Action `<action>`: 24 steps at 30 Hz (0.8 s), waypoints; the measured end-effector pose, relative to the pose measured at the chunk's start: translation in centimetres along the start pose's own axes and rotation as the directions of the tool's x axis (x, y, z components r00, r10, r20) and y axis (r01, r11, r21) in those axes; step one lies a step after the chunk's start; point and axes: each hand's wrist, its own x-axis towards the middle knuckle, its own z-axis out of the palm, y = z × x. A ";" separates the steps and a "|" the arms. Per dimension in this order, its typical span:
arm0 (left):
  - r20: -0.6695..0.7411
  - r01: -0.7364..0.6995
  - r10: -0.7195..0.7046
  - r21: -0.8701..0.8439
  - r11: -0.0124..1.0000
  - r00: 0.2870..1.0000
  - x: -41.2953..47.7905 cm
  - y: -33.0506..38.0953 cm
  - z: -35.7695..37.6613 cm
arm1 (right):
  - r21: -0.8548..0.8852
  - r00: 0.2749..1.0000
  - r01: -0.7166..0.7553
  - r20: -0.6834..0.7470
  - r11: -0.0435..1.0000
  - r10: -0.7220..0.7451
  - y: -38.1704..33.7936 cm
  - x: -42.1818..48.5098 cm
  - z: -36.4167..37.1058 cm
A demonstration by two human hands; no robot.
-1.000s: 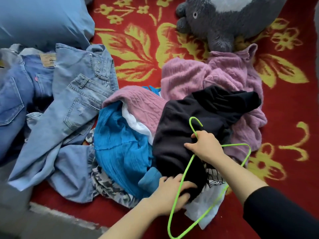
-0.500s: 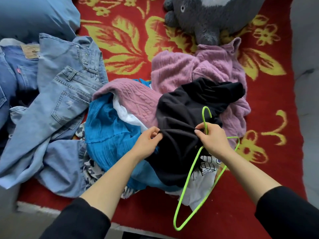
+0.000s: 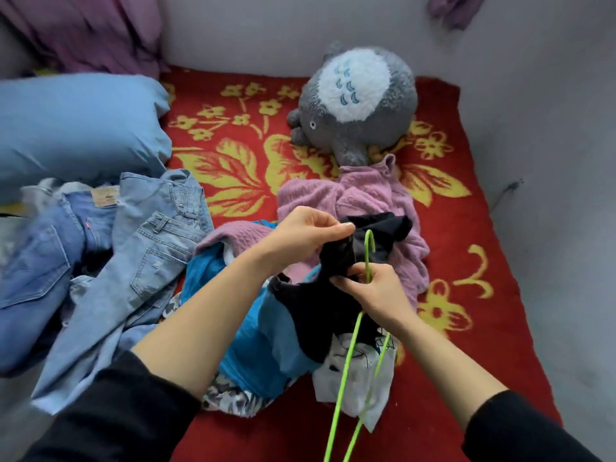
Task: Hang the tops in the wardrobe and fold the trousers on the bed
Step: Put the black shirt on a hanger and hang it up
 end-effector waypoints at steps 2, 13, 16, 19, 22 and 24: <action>0.021 -0.031 0.031 -0.033 0.999 0.999 -1.1 2.9 -0.2 | 0.046 0.997 0.076 -0.008 0.996 -0.076 -2.7 -0.8 -0.9; -0.069 -0.257 0.252 -0.078 0.963 0.965 -6.4 20.1 -2.3 | 0.133 0.962 0.271 0.007 0.954 -0.274 -19.5 -4.9 -10.9; -0.098 -0.311 0.309 -0.008 0.950 0.946 -7.4 23.1 -1.3 | 0.053 0.946 0.314 -0.096 0.948 -0.308 -22.0 -6.3 -9.9; -0.114 -0.314 0.308 -0.034 0.949 0.945 -8.1 24.7 -0.4 | -0.158 0.859 0.287 -0.394 0.945 -0.327 -22.9 -7.0 -8.5; -0.146 -0.308 0.290 -0.126 0.943 0.946 -8.9 25.8 -0.1 | -0.303 0.827 0.212 -0.450 0.929 -0.336 -23.2 -6.9 -8.2; -0.202 -0.298 0.252 -0.242 0.923 0.946 -9.3 26.7 -0.6 | -0.376 0.852 0.145 -0.422 0.915 -0.308 -23.3 -6.7 -9.0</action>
